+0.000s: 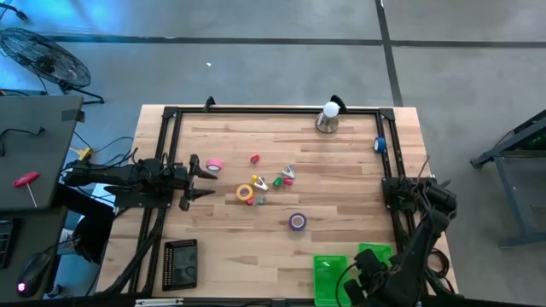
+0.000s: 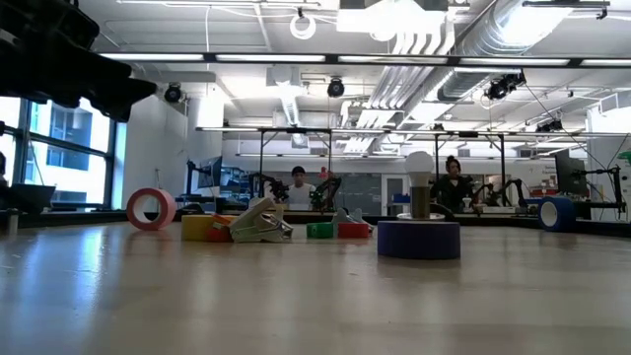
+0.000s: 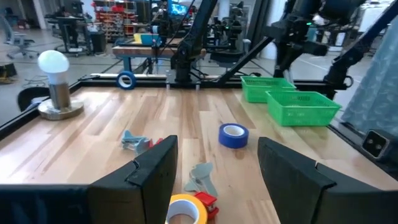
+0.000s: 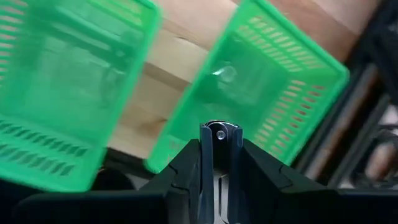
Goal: Pick and place Stapler, Stapler remover, tape
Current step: Put the black staple remover into the right green bin
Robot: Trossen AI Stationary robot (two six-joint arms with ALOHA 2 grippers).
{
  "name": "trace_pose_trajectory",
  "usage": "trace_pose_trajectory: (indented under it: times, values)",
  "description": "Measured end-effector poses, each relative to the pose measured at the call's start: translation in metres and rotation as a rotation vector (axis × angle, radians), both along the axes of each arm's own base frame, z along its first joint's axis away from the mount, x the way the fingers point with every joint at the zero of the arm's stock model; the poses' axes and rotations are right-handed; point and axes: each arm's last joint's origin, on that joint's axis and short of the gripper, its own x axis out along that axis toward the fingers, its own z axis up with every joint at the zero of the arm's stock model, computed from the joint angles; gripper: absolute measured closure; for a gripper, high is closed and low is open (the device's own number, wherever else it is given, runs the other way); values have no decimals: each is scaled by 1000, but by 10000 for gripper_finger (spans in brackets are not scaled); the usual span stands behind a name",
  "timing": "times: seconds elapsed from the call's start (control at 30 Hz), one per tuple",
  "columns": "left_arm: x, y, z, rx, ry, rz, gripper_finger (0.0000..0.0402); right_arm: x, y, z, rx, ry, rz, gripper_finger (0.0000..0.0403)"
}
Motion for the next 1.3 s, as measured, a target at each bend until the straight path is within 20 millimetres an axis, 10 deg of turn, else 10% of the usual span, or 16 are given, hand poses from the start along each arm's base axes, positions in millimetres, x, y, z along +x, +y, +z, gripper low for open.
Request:
trace_pose_trajectory:
  times: [1.3]
  values:
    - [0, -1, -2, -74, 39, -47, 184, -1, -2, -1, -21, 19, 8, 272]
